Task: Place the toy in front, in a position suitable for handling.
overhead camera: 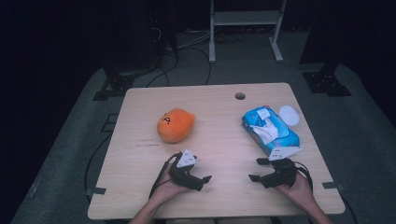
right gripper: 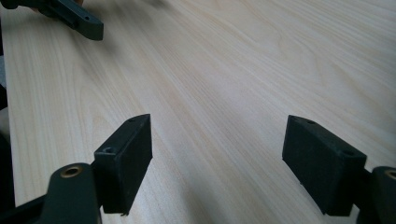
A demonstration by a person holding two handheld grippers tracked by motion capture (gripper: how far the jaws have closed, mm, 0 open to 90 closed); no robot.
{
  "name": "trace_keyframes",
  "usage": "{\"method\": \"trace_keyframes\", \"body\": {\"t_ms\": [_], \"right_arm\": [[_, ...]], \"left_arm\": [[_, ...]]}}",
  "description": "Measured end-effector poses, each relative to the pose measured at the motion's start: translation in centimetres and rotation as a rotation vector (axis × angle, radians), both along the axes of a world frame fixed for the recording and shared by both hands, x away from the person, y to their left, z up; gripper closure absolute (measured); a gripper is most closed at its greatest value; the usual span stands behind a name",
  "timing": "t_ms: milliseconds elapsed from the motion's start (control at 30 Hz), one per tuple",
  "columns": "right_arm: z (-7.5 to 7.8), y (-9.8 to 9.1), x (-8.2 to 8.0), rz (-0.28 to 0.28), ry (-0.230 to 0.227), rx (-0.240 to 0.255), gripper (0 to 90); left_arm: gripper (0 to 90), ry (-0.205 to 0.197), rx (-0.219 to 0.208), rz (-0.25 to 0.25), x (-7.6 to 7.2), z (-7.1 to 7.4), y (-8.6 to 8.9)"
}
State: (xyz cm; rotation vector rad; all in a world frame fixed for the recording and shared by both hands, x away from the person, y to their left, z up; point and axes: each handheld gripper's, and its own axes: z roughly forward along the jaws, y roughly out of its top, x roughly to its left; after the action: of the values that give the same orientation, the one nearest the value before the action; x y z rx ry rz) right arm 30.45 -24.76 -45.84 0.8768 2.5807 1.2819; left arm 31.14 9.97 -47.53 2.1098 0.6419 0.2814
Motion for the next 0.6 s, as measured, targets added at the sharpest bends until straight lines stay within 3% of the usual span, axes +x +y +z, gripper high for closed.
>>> {"method": "trace_keyframes", "body": {"t_ms": [333, 600], "right_arm": [[0.1, -0.1, 0.0, 0.005, -0.002, 0.008, 23.1], [0.1, -0.1, 0.0, -0.001, 0.004, 0.018, 23.1]], "left_arm": [[6.1, 0.003, -0.004, -0.002, -0.2, 0.0, 0.0], [6.1, -0.021, -0.047, -0.001, 0.2, 1.5, 0.5]]}}
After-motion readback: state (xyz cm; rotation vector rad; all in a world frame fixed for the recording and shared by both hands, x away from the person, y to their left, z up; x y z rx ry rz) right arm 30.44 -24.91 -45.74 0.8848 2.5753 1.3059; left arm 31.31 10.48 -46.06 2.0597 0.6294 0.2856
